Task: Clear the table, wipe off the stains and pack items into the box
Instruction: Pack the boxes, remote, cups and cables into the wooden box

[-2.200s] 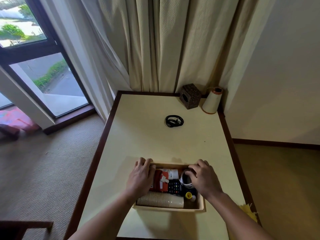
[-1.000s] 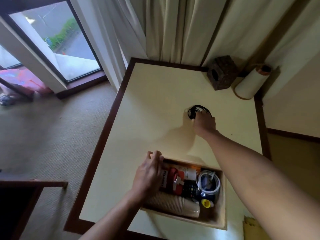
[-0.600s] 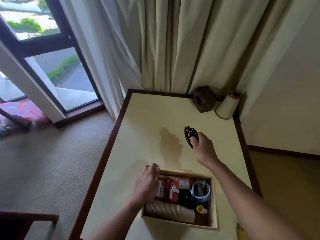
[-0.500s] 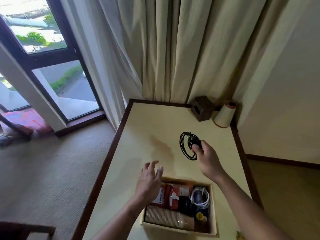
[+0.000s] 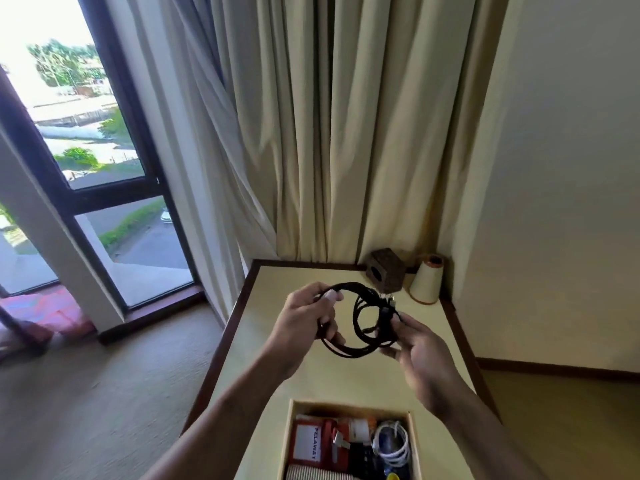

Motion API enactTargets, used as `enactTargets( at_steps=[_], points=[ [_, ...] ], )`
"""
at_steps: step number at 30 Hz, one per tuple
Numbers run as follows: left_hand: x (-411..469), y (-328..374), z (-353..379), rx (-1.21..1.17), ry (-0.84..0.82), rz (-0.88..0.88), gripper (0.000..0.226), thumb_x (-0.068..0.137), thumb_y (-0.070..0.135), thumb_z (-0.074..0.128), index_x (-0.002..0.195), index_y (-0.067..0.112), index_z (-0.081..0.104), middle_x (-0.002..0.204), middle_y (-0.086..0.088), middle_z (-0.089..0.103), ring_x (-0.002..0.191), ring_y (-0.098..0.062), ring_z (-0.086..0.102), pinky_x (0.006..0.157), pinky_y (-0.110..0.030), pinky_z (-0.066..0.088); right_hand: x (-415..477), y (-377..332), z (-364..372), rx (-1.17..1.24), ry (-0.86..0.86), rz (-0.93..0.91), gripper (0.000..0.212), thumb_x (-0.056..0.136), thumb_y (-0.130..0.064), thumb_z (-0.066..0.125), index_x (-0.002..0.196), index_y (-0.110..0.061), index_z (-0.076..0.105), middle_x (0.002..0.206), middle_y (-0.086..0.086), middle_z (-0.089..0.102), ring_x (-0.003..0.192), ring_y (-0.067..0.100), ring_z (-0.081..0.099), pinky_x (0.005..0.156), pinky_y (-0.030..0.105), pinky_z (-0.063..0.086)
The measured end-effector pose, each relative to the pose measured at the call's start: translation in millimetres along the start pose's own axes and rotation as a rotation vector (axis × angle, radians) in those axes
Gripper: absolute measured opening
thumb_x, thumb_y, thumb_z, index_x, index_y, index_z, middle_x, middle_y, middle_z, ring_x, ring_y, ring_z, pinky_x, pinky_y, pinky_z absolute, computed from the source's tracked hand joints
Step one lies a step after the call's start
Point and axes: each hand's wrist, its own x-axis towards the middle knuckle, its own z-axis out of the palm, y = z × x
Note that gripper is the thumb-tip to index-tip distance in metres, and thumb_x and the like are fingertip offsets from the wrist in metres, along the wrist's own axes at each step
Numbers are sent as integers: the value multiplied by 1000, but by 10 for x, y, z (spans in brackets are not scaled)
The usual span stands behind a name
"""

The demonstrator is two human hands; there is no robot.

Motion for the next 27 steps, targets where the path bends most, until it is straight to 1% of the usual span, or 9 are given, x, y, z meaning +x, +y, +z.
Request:
enactTargets(
  at_steps=[4, 9, 13, 16, 19, 21, 23, 25, 27],
  points=[
    [-82, -4, 223, 138, 93, -4, 14, 109, 10, 45, 104, -1, 53, 69, -3, 42, 54, -19, 46, 51, -33, 55, -81, -43, 142, 205, 23, 44, 36, 105, -35, 47, 110, -7, 70, 94, 14, 72, 97, 28, 67, 94, 45, 49],
    [-200, -137, 278, 335, -11, 1, 18, 108, 20, 46, 95, 9, 53, 61, 1, 47, 51, -20, 46, 53, -50, 51, -103, -69, 157, -177, -79, -119, 23, 108, -27, 46, 114, -12, 63, 114, 18, 68, 105, 32, 67, 77, 36, 60],
    [-210, -36, 182, 518, -25, -1, 10, 103, 29, 52, 109, 21, 55, 90, 0, 62, 79, -16, 55, 73, -41, 47, -123, -120, 76, -347, -113, -152, 23, 108, -30, 44, 116, -17, 61, 106, 13, 66, 89, 25, 66, 67, 37, 61],
    [-168, 83, 73, 563, -171, -3, 50, 94, 50, 48, 141, 31, 45, 121, 4, 60, 112, -15, 58, 95, -37, 47, -92, -196, 13, -510, -189, -180, 23, 106, -39, 46, 110, -19, 54, 83, -13, 59, 68, 9, 53, 59, 33, 46],
    [-131, 147, 142, 538, -313, 42, 39, 101, 55, 46, 115, 24, 66, 101, -2, 71, 92, -17, 67, 83, -43, 53, -121, -302, 40, -692, -266, -302, 21, 107, -44, 42, 106, -26, 54, 73, -18, 59, 63, -4, 51, 63, 23, 40],
    [-77, 97, 203, 524, -221, 57, 31, 103, 45, 51, 100, 18, 67, 83, -5, 66, 73, -22, 65, 76, -54, 56, -123, -320, 100, -626, -160, -377, 18, 107, -43, 42, 115, -30, 52, 86, -15, 61, 74, -5, 57, 67, 23, 44],
    [-36, 12, 233, 425, -60, 61, 23, 106, 30, 54, 98, 13, 67, 78, -2, 62, 68, -19, 62, 75, -58, 59, -116, -324, 142, -421, -74, -312, 25, 106, -41, 45, 127, -28, 49, 101, -9, 61, 84, 6, 59, 72, 29, 49],
    [-29, -37, 255, 303, 42, 50, 21, 108, 20, 52, 96, 10, 67, 80, -4, 62, 72, -21, 62, 75, -56, 60, -110, -282, 138, -312, -73, -225, 28, 105, -35, 50, 130, -23, 52, 102, -1, 63, 80, 15, 61, 71, 34, 52],
    [-38, -45, 263, 264, 86, 60, 20, 108, 15, 51, 94, 8, 65, 81, -6, 65, 75, -24, 63, 72, -47, 60, -125, -221, 108, -406, -63, -221, 19, 105, -33, 53, 117, -21, 60, 92, 7, 68, 67, 15, 64, 61, 35, 55]
  ],
)
